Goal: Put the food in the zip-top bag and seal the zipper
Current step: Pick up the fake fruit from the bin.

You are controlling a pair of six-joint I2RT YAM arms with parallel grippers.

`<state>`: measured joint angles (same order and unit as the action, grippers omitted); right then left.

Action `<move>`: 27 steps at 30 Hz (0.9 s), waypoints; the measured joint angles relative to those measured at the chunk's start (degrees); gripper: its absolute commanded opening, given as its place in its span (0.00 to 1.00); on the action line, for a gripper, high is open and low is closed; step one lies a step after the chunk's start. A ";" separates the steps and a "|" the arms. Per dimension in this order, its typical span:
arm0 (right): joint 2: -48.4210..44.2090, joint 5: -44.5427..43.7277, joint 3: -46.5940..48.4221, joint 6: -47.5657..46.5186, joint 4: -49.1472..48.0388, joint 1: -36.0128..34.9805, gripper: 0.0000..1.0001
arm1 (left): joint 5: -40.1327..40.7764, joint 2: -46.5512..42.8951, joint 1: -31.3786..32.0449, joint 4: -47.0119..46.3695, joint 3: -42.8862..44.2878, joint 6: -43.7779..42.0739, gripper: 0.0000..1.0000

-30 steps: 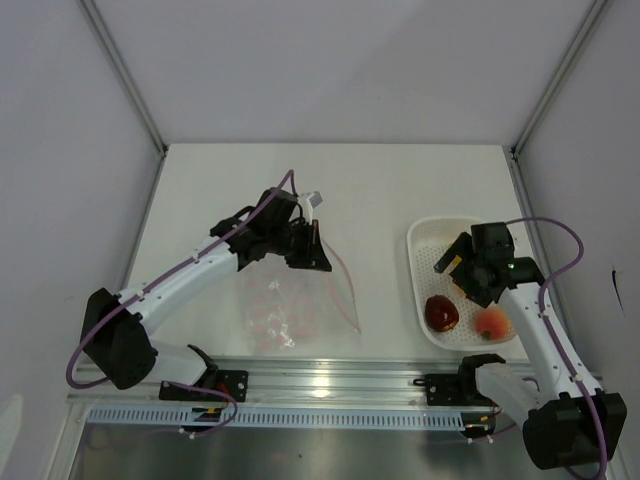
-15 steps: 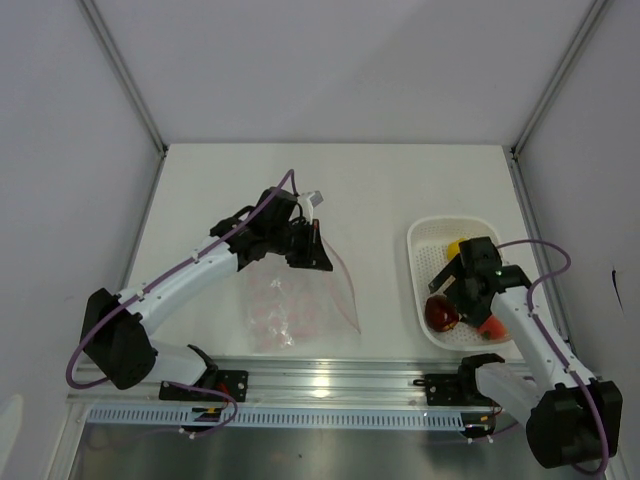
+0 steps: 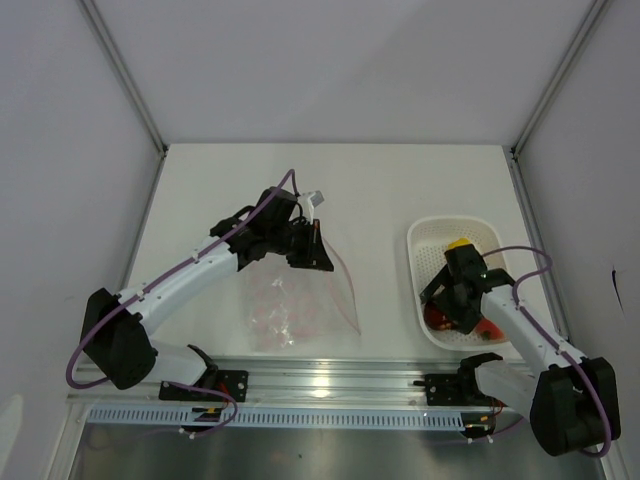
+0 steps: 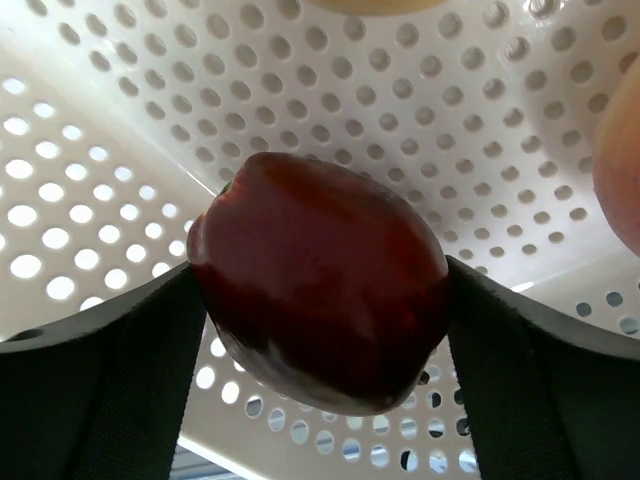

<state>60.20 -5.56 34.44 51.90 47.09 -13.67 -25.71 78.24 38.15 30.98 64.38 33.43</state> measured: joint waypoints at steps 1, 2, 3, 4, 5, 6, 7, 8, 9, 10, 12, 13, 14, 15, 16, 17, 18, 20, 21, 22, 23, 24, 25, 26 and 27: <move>0.00 -0.02 -0.09 -0.04 -0.50 0.00 0.80 | 0.00 0.00 0.00 0.00 0.00 0.00 0.01; -0.04 0.00 -0.15 -0.13 -0.76 -0.02 0.79 | 0.00 -0.02 0.00 0.00 0.00 0.00 0.01; -0.13 -0.04 -0.20 -0.20 -1.07 -0.02 0.77 | 0.00 0.00 0.00 0.00 -0.02 0.00 0.01; -0.31 -0.15 -0.22 -0.37 -1.31 -0.02 0.75 | 0.00 -0.02 0.00 -0.02 -0.09 0.00 0.01; -0.61 -0.20 -0.22 -0.70 -1.57 -0.02 0.72 | 0.00 -0.02 0.00 -0.02 -0.20 0.00 0.01; -0.98 -0.20 -0.22 -0.90 -1.79 -0.04 0.70 | 0.00 -0.02 0.00 -0.04 -0.31 0.02 0.01; -1.88 -0.22 -0.22 -1.66 -1.97 -0.04 0.67 | 0.00 0.00 0.00 -0.26 -0.55 0.09 0.00; -2.75 -0.31 -0.17 -2.19 -1.97 -0.04 0.57 | 0.00 -0.02 0.00 -0.48 -0.83 0.15 0.01; -4.20 -0.55 -0.07 -3.13 -1.95 -0.09 0.52 | -0.02 -0.02 0.00 -0.72 -1.18 0.22 0.01; -5.75 -0.66 0.24 -4.07 -1.86 -0.09 0.38 | -0.04 -0.02 0.00 -0.94 -1.55 0.42 0.01; -8.59 -0.92 1.46 -5.66 -1.70 -0.11 0.25 | -0.13 0.02 0.00 -1.25 -2.05 0.70 0.01; -10.10 -1.14 2.62 -6.75 -1.62 -0.11 0.19 | -0.24 0.09 0.00 -1.31 -2.10 0.87 0.01; -11.19 -1.22 4.17 -7.93 -1.42 -0.11 0.18 | -0.31 0.11 0.00 -1.40 -2.10 1.03 0.01; -11.87 -1.22 6.03 -9.07 -1.44 -0.11 0.16 | -0.46 0.17 0.00 -1.57 -2.10 1.05 0.01; -12.09 -1.14 8.09 -10.47 -1.57 -0.17 0.16 | -0.48 0.22 0.00 -1.77 -2.10 1.07 0.01; -12.02 -0.61 10.25 -11.87 -1.70 -0.31 0.16 | -0.52 0.33 0.02 -1.95 -2.10 1.07 0.01; -11.63 0.28 12.44 -13.31 -1.86 -0.50 0.16 | -0.59 0.44 0.02 -2.10 -2.10 1.11 0.01; -10.67 2.84 16.04 -15.54 -2.95 -2.29 0.17 | -0.68 0.74 0.04 -2.34 -2.08 1.20 0.00; -9.92 4.17 17.90 -16.55 -3.74 -4.09 0.17 | -0.87 0.92 0.04 -2.43 -2.10 1.27 0.01; -9.27 5.31 19.47 -17.44 -4.98 -6.51 0.18 | -1.07 1.09 0.04 -2.49 -2.10 1.40 0.01; -8.48 6.27 20.79 -18.18 -6.40 -9.33 0.18 | -1.25 1.27 0.04 -2.58 -2.08 1.57 0.01; -7.67 7.08 22.10 -18.84 -7.65 -12.79 0.18 | -1.42 1.40 0.07 -2.58 -2.10 1.68 0.01; -6.36 7.91 23.32 -19.50 -9.09 -16.20 0.19 | -1.55 1.51 0.07 -2.58 -2.10 1.73 0.01; -5.25 8.90 24.22 -19.93 -10.40 -18.75 0.19 | -1.60 1.55 0.09 -2.58 -2.08 1.88 0.01; -3.50 10.12 25.33 -20.44 -11.85 -22.14 0.19 | -1.64 1.60 0.09 -2.58 -2.08 2.05 0.01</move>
<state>56.71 4.56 59.77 31.46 35.24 -35.81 -27.35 79.83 38.24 28.40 62.30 35.48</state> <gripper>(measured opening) 0.853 0.005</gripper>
